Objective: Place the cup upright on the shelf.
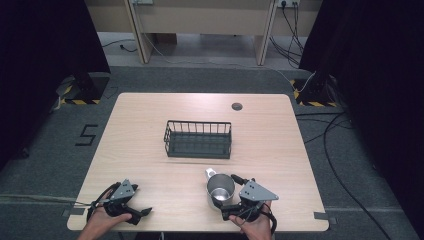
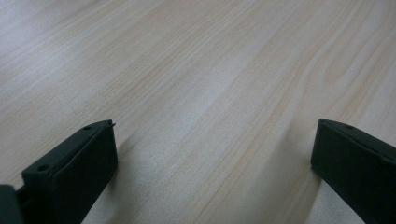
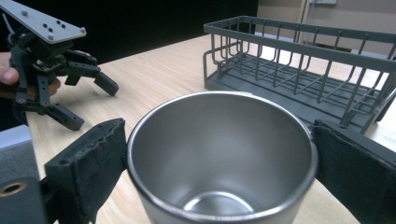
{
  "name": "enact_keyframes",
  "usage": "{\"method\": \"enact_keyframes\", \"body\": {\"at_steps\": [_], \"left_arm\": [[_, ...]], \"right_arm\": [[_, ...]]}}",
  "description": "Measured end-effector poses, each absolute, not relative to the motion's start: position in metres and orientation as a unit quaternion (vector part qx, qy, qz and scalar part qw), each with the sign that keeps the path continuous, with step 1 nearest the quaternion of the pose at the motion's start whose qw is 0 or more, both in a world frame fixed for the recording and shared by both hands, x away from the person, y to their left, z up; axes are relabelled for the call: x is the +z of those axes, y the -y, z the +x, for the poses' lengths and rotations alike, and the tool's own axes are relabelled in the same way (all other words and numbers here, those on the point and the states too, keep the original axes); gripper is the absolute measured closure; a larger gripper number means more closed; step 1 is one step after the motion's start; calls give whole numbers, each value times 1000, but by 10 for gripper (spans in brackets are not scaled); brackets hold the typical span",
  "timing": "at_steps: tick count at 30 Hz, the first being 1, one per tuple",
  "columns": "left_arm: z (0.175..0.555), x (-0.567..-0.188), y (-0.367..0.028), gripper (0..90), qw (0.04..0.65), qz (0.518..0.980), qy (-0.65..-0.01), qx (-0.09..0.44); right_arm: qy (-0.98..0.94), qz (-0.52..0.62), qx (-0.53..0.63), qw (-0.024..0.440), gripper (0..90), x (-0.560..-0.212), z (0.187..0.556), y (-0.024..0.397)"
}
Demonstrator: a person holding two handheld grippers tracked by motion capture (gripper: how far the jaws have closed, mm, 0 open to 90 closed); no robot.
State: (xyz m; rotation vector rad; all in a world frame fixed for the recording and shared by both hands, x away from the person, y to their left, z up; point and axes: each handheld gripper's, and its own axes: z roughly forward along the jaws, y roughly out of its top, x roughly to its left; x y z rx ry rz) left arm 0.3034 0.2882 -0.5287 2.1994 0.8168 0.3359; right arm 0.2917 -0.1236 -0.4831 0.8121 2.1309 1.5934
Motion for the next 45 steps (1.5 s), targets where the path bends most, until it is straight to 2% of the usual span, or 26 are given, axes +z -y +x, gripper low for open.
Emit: {"method": "enact_keyframes", "body": {"at_steps": [21, 30, 33, 36, 41, 42, 45], "left_arm": [[303, -529, -288, 0, 376, 860, -319, 131], [303, -529, -288, 0, 376, 860, -319, 131], [303, -529, -288, 0, 376, 860, -319, 131], [303, -529, -288, 0, 377, 859, -320, 131], [303, -529, -288, 0, 377, 860, -319, 131], [303, -529, -288, 0, 376, 860, -319, 131], [303, -529, -288, 0, 376, 860, -319, 131]], "right_arm": [[-750, 292, 562, 191, 48, -485, 303, 104], [-772, 249, 565, 149, 54, -482, 316, 110], [-786, 205, 572, 111, 52, -481, 332, 114], [-786, 194, 579, 93, 48, -482, 342, 116], [-792, 203, 566, 108, 49, -479, 340, 113], [-796, 206, 554, 130, 49, -475, 335, 110], [-800, 200, 547, 147, 36, -470, 332, 107]]}}
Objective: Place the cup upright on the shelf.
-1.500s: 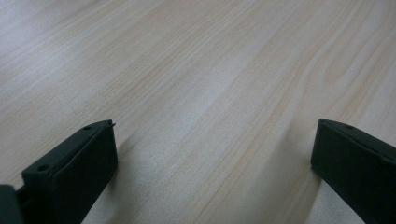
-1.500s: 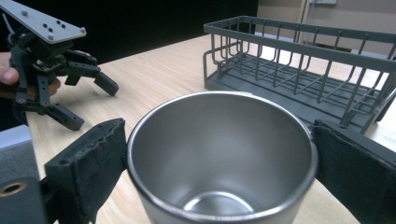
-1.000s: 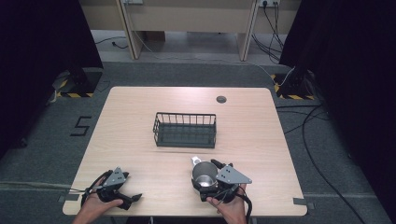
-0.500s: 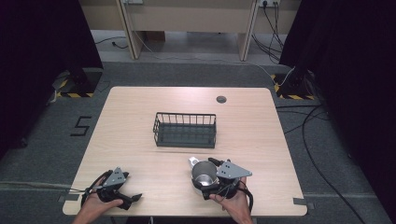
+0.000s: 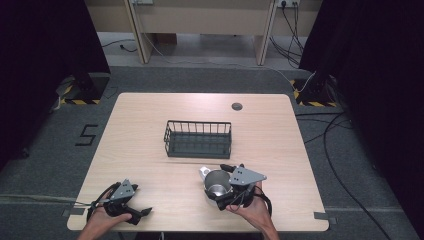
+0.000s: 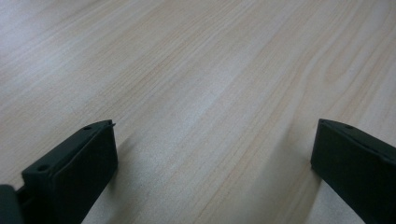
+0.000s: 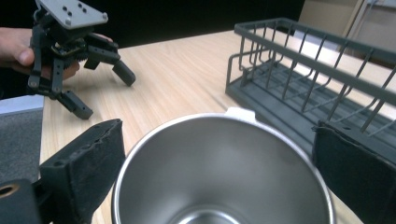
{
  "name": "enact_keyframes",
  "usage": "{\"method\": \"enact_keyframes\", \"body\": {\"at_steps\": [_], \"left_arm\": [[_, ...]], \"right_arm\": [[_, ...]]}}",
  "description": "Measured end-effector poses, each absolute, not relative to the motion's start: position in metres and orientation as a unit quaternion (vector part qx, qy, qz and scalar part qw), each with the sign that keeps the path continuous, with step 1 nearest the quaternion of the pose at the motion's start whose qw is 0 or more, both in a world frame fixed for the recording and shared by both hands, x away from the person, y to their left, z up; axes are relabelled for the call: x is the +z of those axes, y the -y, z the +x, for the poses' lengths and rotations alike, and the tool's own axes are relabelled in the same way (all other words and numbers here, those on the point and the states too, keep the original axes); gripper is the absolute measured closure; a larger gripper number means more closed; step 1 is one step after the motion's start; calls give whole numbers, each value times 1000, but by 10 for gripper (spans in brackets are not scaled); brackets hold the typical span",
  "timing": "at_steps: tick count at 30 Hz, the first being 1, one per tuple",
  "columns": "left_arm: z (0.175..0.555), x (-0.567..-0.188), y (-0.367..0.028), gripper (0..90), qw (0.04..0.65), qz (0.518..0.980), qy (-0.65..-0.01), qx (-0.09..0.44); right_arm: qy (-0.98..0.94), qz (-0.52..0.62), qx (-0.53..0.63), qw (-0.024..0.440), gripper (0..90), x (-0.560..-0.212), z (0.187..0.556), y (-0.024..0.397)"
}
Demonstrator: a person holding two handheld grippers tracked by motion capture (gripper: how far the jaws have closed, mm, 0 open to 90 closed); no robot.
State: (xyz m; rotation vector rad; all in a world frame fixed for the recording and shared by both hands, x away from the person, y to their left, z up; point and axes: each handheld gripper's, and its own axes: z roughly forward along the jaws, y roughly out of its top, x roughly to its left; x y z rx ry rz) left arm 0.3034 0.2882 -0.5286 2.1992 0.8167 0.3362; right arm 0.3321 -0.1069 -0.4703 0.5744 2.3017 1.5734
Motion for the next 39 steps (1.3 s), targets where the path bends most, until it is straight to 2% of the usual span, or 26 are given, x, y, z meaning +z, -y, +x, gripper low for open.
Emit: {"method": "enact_keyframes", "body": {"at_steps": [2, 3, 4, 8, 10, 11, 12, 15, 18, 20, 22, 23, 25, 26, 28, 29, 30, 31, 33, 34, 36, 39], "left_arm": [[303, -529, -288, 0, 376, 860, -319, 131], [303, -529, -288, 0, 376, 860, -319, 131], [303, -529, -288, 0, 377, 860, -319, 131], [303, -529, -288, 0, 377, 860, -319, 131], [303, -529, -288, 0, 376, 860, -319, 131], [303, -529, -288, 0, 376, 860, -319, 131], [303, -529, -288, 0, 376, 860, -319, 131], [303, -529, -288, 0, 376, 860, -319, 131], [303, -529, -288, 0, 376, 860, -319, 131], [303, -529, -288, 0, 376, 860, -319, 131], [303, -529, -288, 0, 376, 860, -319, 131], [303, -529, -288, 0, 376, 860, -319, 131], [303, -529, -288, 0, 376, 860, -319, 131], [303, -529, -288, 0, 376, 860, -319, 131], [303, -529, -288, 0, 376, 860, -319, 131], [303, -529, -288, 0, 376, 860, -319, 131], [303, -529, -288, 0, 376, 860, -319, 131], [303, -529, -288, 0, 376, 860, -319, 131], [303, -529, -288, 0, 376, 860, -319, 131], [303, -529, -288, 0, 376, 860, -319, 131], [303, -529, -288, 0, 376, 860, -319, 131], [303, -529, -288, 0, 376, 860, -319, 131]], "right_arm": [[-798, 199, 548, 149, 44, -468, 332, 107], [-793, 198, 556, 148, 161, -465, 332, 108], [-792, 199, 558, 148, 198, -464, 332, 109], [-784, 208, 565, 150, 91, -458, 326, 113], [-780, 230, 561, 154, 163, -453, 320, 118], [-779, 236, 558, 160, 125, -452, 319, 119], [-779, 236, 558, 160, 125, -452, 319, 119], [-782, 269, 529, 188, 165, -450, 313, 126], [-785, 293, 506, 203, 264, -450, 310, 131], [-786, 298, 499, 210, 397, -451, 310, 133], [-787, 304, 493, 212, 441, -452, 311, 135], [-789, 308, 488, 213, 494, -453, 312, 136], [-788, 313, 484, 213, 507, -454, 313, 136], [-790, 318, 480, 211, 571, -456, 314, 136], [-789, 319, 481, 211, 589, -456, 315, 136], [-786, 321, 486, 205, 656, -457, 317, 136], [-786, 321, 486, 205, 656, -457, 317, 136], [-787, 319, 486, 205, 706, -457, 321, 134], [-789, 316, 487, 202, 751, -458, 324, 132], [-789, 316, 487, 202, 751, -458, 324, 132], [-788, 312, 492, 198, 816, -460, 329, 129], [-794, 302, 490, 196, 841, -459, 335, 128]]}}
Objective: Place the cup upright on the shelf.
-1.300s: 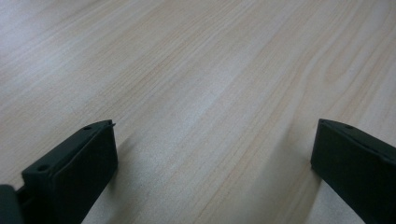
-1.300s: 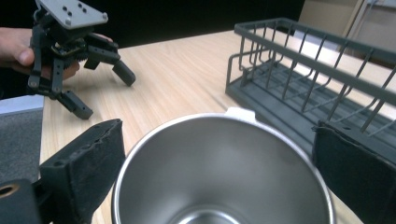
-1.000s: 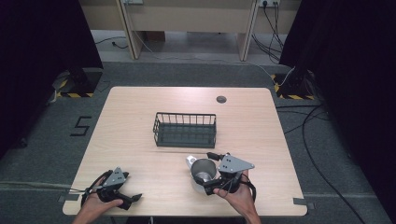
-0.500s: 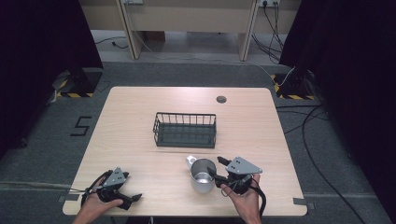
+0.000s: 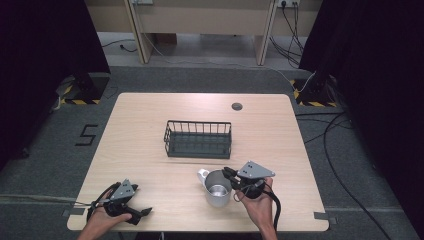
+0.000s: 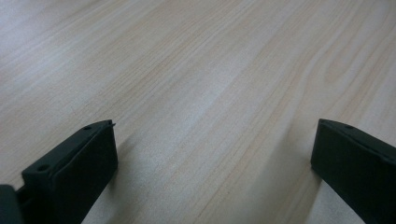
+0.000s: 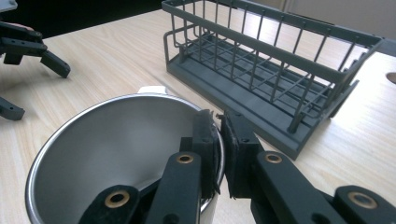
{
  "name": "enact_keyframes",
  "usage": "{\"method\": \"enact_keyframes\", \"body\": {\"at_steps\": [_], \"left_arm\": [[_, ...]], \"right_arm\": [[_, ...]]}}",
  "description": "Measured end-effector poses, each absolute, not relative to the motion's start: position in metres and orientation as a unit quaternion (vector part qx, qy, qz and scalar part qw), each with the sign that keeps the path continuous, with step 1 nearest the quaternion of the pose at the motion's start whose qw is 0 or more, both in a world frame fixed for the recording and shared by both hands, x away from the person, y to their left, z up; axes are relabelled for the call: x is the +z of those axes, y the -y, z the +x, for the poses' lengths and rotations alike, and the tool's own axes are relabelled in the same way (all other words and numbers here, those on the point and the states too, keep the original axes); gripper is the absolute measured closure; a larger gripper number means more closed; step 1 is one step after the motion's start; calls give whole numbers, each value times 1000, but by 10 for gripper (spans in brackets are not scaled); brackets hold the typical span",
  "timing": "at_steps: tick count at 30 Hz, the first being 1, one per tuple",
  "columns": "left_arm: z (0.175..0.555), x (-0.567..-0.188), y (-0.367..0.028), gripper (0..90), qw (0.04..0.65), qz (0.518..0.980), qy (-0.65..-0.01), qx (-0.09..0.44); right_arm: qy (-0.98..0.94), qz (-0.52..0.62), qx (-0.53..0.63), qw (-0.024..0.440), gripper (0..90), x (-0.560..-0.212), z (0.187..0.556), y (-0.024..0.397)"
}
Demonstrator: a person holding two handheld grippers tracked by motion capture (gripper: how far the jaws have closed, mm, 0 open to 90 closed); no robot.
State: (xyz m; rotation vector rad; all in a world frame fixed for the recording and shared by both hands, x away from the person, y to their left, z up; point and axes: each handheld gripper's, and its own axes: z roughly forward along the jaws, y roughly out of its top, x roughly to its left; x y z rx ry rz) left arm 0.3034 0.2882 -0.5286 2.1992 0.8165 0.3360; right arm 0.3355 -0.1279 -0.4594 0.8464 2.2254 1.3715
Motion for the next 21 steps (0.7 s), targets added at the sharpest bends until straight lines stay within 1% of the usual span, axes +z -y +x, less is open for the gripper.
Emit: {"method": "enact_keyframes", "body": {"at_steps": [4, 9, 10, 12, 16, 17, 18, 21], "left_arm": [[303, -529, -288, 0, 377, 860, -319, 131], [303, -529, -288, 0, 377, 860, -319, 131], [303, -529, -288, 0, 377, 860, -319, 131], [303, -529, -288, 0, 377, 860, -319, 131], [304, -529, -288, 0, 377, 860, -319, 131], [304, -529, -288, 0, 377, 860, -319, 131], [304, -529, -288, 0, 377, 860, -319, 131], [304, -529, -288, 0, 377, 860, -319, 131]], "right_arm": [[-797, 286, 499, 187, 845, -461, 344, 129], [-818, 230, 494, 182, 845, -459, 358, 131], [-828, 204, 492, 172, 844, -458, 366, 132], [-831, 196, 492, 168, 844, -457, 369, 132], [-830, 170, 514, 131, 826, -459, 383, 133], [-827, 170, 520, 127, 802, -459, 384, 133], [-822, 177, 528, 123, 712, -458, 385, 133], [-813, 203, 529, 135, 492, -452, 379, 133]]}}
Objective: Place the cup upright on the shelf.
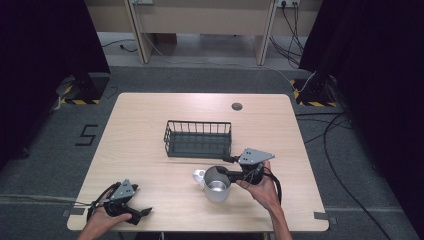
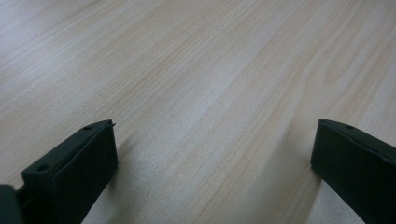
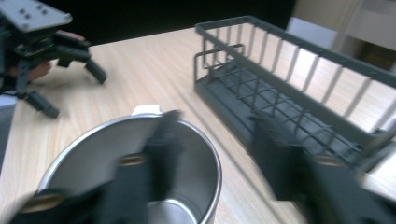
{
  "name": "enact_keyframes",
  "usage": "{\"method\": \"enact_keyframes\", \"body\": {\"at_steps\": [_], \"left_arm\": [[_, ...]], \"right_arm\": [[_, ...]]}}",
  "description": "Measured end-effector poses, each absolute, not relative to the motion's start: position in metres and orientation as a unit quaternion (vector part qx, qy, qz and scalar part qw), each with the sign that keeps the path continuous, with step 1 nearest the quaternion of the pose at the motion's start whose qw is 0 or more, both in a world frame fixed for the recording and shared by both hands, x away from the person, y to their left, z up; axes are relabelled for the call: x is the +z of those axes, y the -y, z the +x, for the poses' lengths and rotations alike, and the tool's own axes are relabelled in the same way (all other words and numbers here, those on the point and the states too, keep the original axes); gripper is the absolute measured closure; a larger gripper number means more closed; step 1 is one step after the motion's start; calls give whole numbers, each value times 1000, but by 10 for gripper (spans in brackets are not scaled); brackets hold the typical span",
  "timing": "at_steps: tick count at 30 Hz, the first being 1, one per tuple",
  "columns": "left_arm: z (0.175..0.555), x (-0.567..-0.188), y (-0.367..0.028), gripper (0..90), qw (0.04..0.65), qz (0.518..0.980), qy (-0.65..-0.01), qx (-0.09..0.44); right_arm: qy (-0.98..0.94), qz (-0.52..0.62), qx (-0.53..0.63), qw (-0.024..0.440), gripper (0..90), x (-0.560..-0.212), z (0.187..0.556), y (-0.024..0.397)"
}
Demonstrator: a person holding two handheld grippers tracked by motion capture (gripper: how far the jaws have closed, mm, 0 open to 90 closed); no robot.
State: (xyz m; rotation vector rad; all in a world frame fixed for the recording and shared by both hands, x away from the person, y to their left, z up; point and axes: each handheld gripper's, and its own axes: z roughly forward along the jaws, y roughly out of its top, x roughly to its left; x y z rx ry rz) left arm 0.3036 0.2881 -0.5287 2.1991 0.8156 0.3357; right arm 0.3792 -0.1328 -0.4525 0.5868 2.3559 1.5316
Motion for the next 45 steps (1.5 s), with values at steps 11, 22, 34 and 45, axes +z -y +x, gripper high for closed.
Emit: {"method": "enact_keyframes", "body": {"at_steps": [11, 22, 34, 45], "left_arm": [[304, -529, -288, 0, 377, 860, -319, 131], [304, -529, -288, 0, 377, 860, -319, 131], [304, -529, -288, 0, 377, 860, -319, 131], [304, -529, -288, 0, 377, 860, -319, 131]], "right_arm": [[-749, 296, 566, 178, 141, -457, 318, 129], [-741, 309, 562, 201, 148, -466, 300, 128], [-735, 317, 565, 200, 65, -486, 308, 112], [-734, 302, 572, 206, 33, -493, 320, 102]]}}
